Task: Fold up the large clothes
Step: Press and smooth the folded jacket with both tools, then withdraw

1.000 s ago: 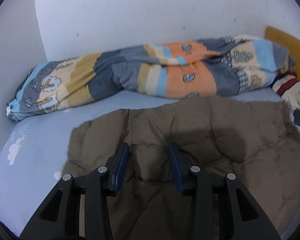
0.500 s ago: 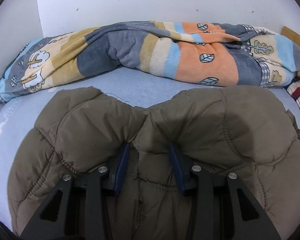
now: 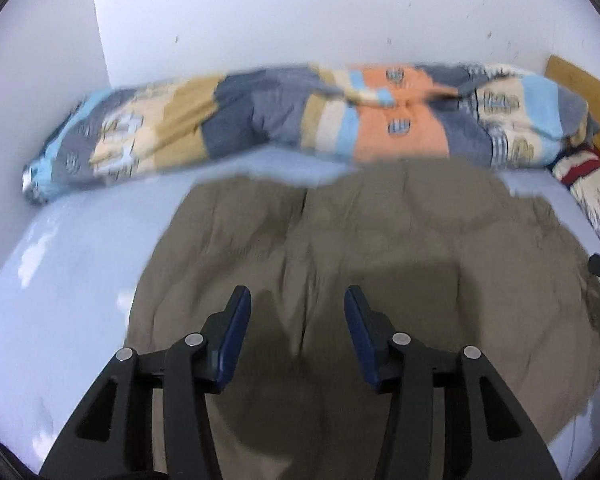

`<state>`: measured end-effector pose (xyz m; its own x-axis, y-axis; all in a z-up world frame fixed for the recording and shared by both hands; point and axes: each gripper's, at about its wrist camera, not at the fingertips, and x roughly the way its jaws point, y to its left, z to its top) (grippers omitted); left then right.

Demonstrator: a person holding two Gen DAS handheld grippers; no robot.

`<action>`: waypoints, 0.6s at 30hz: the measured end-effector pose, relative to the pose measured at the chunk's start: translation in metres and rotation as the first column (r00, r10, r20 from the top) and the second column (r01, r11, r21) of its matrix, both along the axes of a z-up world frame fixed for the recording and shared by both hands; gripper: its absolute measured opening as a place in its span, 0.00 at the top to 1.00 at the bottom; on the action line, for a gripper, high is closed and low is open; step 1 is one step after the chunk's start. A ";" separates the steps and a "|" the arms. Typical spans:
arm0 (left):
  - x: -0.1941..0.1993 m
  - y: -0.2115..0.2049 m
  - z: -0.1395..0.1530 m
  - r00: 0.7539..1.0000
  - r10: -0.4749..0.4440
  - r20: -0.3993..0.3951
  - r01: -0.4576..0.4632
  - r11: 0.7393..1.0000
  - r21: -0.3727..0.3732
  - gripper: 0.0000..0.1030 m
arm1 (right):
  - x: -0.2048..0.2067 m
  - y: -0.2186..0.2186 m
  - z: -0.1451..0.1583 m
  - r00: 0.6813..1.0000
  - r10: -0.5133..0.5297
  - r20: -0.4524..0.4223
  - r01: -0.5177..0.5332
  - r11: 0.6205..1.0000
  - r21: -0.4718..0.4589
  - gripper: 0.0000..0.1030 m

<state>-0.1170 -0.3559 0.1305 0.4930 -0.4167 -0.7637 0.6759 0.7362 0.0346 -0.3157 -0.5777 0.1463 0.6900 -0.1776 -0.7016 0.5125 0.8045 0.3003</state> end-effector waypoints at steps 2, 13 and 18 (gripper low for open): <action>-0.003 0.011 -0.018 0.999 0.028 -0.042 -0.026 0.999 0.048 0.54 | -0.005 0.012 -0.020 0.997 -0.002 -0.074 0.004 1.000 0.029 0.41; -0.076 0.088 0.030 0.999 0.035 -0.036 -0.038 0.995 -0.092 0.54 | -0.081 0.074 0.004 0.998 -0.049 0.029 0.047 0.996 0.078 0.41; -0.094 0.121 0.014 0.994 0.105 0.002 -0.104 0.991 -0.078 0.54 | -0.093 0.110 -0.002 0.999 -0.041 -0.009 0.041 0.999 0.031 0.41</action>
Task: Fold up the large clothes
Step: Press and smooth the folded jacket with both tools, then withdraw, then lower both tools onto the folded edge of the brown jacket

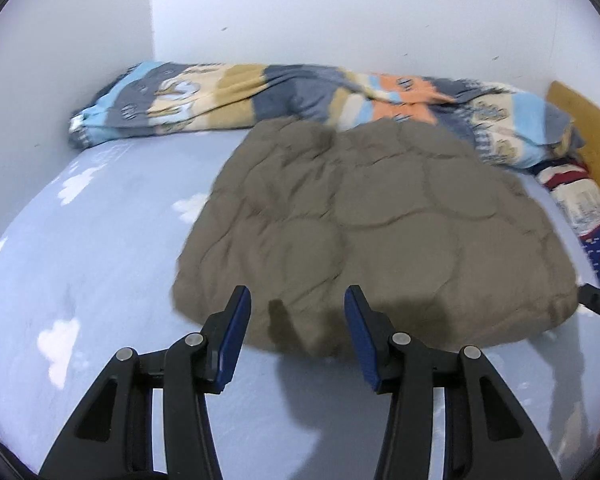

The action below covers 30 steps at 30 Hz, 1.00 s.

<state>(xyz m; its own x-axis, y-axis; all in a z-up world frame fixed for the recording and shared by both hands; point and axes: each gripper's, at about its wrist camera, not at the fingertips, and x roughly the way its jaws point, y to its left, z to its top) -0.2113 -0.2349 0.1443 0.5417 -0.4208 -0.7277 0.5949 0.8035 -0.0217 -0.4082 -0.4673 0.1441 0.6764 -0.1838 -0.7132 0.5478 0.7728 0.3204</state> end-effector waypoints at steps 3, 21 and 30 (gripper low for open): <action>0.010 0.001 -0.012 0.999 0.035 -0.013 -0.035 0.999 -0.001 0.54 | 0.007 0.010 -0.009 1.000 0.031 0.007 -0.031 1.000 -0.007 0.42; 0.020 -0.021 -0.018 0.995 0.052 0.081 -0.058 0.995 0.084 0.49 | 0.037 -0.014 -0.039 0.997 -0.013 -0.072 0.013 1.000 0.011 0.44; 0.048 0.002 -0.014 0.986 0.156 0.051 -0.159 0.986 0.054 0.49 | -0.003 -0.065 -0.031 0.984 -0.173 -0.046 0.175 0.983 0.053 0.44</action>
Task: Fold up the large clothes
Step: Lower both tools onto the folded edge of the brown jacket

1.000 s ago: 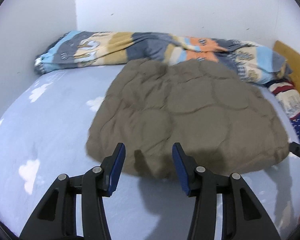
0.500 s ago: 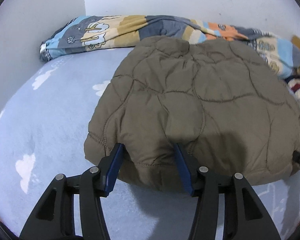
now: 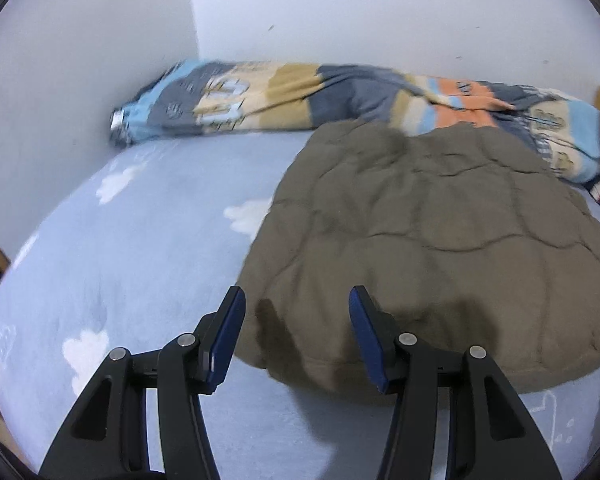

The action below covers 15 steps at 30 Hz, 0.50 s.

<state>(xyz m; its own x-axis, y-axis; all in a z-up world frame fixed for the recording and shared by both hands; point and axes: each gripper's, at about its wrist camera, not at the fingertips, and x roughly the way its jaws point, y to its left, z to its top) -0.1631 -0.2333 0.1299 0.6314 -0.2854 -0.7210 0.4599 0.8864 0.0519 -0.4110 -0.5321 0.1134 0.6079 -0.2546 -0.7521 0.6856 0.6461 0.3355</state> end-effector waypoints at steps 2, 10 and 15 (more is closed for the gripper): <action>0.011 0.004 -0.007 0.999 0.029 -0.032 -0.029 1.000 0.005 0.49 | -0.005 -0.010 -0.008 1.000 -0.026 0.002 0.026 0.998 0.054 0.44; 0.018 0.006 -0.022 0.997 0.036 -0.073 -0.035 0.999 0.007 0.48 | -0.001 -0.019 -0.019 0.999 -0.038 -0.013 0.039 0.995 0.092 0.44; 0.020 0.005 -0.024 0.996 0.034 -0.080 -0.032 0.999 0.020 0.47 | -0.001 -0.021 -0.028 0.999 -0.032 -0.021 0.034 0.994 0.106 0.44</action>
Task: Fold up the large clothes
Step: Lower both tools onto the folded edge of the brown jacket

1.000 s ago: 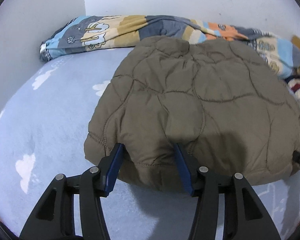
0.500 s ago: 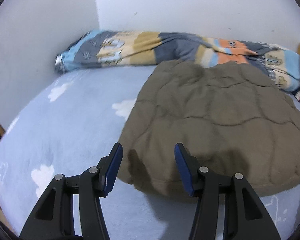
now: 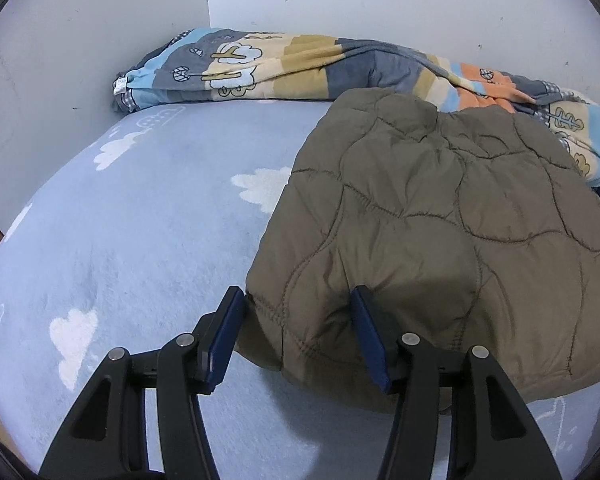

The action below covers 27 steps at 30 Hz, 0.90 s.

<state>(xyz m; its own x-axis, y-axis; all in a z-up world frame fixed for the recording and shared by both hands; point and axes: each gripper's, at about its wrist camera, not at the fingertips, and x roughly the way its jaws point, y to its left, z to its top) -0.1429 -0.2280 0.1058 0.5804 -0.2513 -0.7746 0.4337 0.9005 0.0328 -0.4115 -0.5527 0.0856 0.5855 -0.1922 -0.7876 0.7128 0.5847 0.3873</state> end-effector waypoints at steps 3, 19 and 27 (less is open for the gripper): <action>0.001 -0.002 -0.001 1.000 -0.001 0.000 0.001 1.000 0.011 0.46 | 0.000 -0.001 -0.005 1.000 0.008 -0.005 -0.008 1.000 0.008 0.45; -0.013 -0.001 0.025 0.997 -0.016 0.076 0.019 0.999 -0.043 0.45 | 0.008 0.030 0.033 0.998 0.060 0.025 -0.056 0.989 -0.135 0.44; -0.021 -0.016 0.018 0.995 -0.076 0.071 0.077 0.997 -0.006 0.45 | 0.035 0.060 0.024 0.983 0.181 -0.015 -0.181 0.971 -0.158 0.44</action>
